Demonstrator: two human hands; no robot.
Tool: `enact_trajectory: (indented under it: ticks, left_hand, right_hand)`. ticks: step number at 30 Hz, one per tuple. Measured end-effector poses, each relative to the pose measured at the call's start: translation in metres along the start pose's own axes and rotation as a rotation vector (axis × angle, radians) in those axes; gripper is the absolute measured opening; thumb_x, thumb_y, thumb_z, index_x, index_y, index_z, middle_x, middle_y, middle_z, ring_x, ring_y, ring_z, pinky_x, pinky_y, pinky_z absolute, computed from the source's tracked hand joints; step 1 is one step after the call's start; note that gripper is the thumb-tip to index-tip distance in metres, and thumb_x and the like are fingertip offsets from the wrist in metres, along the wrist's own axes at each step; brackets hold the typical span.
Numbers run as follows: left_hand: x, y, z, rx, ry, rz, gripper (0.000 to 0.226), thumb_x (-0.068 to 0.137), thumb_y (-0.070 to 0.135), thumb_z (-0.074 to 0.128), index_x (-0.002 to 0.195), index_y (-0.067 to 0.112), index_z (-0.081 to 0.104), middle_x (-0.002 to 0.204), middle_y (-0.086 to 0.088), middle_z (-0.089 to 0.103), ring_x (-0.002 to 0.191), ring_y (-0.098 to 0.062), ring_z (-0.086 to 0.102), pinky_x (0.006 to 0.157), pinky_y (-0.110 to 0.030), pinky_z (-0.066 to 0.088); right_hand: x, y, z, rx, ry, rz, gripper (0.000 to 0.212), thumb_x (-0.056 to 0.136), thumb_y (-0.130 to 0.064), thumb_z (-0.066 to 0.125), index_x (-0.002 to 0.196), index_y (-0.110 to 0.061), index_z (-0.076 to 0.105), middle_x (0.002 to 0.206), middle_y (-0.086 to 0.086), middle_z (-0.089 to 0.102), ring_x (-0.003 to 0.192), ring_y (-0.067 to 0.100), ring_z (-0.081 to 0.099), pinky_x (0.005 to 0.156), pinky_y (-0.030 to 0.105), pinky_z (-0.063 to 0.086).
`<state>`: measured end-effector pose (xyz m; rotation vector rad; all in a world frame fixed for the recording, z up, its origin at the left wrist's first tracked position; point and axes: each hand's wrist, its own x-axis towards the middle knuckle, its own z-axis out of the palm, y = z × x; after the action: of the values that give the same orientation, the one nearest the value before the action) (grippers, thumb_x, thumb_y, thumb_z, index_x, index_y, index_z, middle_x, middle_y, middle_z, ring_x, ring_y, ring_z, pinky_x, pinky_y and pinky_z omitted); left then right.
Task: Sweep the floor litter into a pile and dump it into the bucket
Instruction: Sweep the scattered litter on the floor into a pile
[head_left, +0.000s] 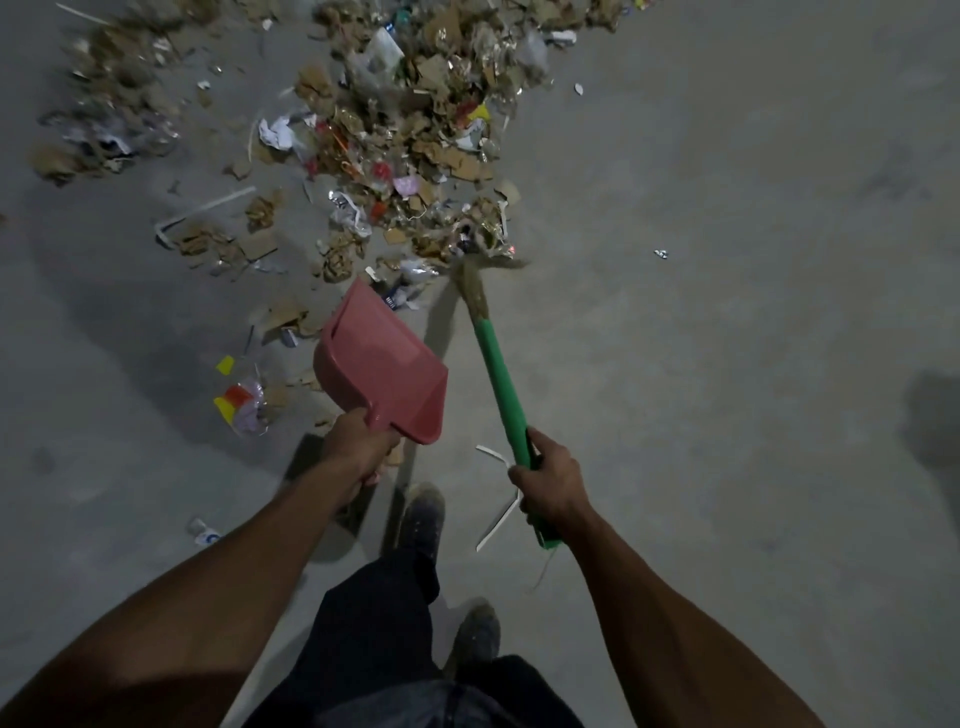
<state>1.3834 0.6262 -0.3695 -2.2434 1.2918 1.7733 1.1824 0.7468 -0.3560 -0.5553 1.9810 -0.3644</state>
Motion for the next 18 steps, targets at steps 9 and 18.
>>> enact_trajectory:
  ticks: [9, 18]
  left_hand:
    - [-0.005, 0.076, 0.027, 0.013, -0.069, 0.073, 0.008, 0.089, 0.007, 0.06, 0.095, 0.008, 0.056, 0.073, -0.012, 0.057, 0.05, -0.018, 0.047, 0.042, -0.023, 0.037]
    - [0.043, 0.154, 0.073, -0.016, 0.017, 0.019, 0.009, 0.089, 0.007, 0.06, 0.089, 0.015, 0.056, 0.062, -0.013, 0.056, 0.045, -0.02, 0.048, 0.042, -0.023, 0.037]
  right_hand:
    - [0.001, 0.037, -0.074, 0.161, 0.244, 0.173, 0.062, 0.082, -0.005, 0.062, 0.141, -0.016, 0.05, 0.087, 0.01, 0.067, 0.062, 0.031, 0.069, 0.054, 0.042, 0.059]
    - [0.147, -0.018, -0.142, -0.097, 0.027, 0.087, 0.047, 0.076, -0.011, 0.065, 0.122, -0.002, 0.06, 0.098, 0.019, 0.067, 0.083, 0.039, 0.068, 0.072, 0.048, 0.059]
